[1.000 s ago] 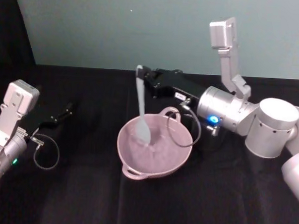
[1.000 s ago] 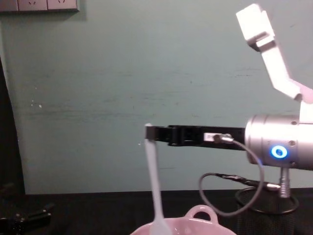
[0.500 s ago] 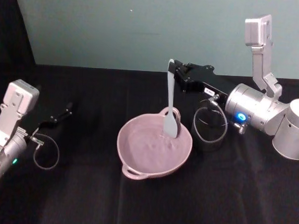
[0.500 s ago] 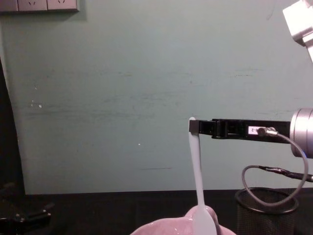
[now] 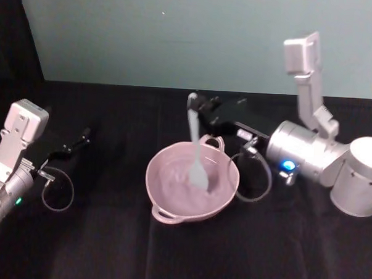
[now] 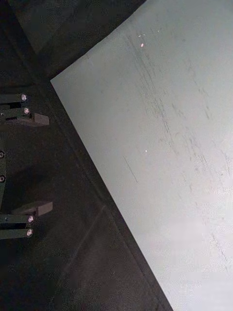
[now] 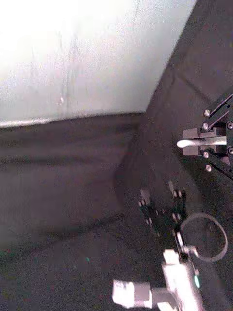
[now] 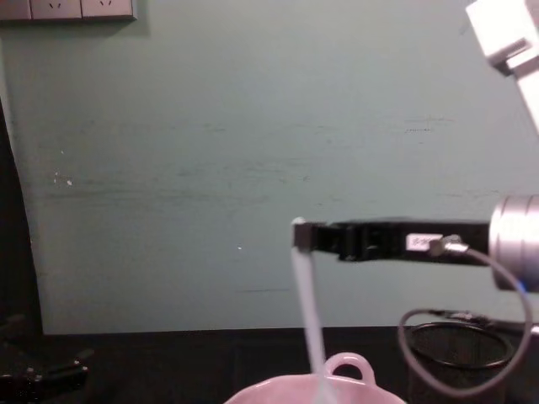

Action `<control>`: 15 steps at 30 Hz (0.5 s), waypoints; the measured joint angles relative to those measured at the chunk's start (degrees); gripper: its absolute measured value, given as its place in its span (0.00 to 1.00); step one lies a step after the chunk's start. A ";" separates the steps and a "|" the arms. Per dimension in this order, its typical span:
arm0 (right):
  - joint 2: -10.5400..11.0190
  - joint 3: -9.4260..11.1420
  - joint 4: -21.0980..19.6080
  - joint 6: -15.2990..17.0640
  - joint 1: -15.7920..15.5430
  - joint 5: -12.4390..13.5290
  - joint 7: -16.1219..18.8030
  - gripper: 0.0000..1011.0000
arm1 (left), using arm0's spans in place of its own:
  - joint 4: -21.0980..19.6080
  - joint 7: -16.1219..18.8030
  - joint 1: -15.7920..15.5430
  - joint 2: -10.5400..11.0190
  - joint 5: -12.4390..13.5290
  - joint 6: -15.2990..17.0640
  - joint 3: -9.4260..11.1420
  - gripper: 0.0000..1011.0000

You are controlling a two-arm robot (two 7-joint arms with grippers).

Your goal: Use the one hand to pick up the spoon and stir the clear water in the bowl.

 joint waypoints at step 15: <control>-4.16 -4.25 0.79 -0.70 1.27 -0.80 1.78 0.09 | 0.00 0.00 0.00 0.00 0.00 0.00 0.00 1.00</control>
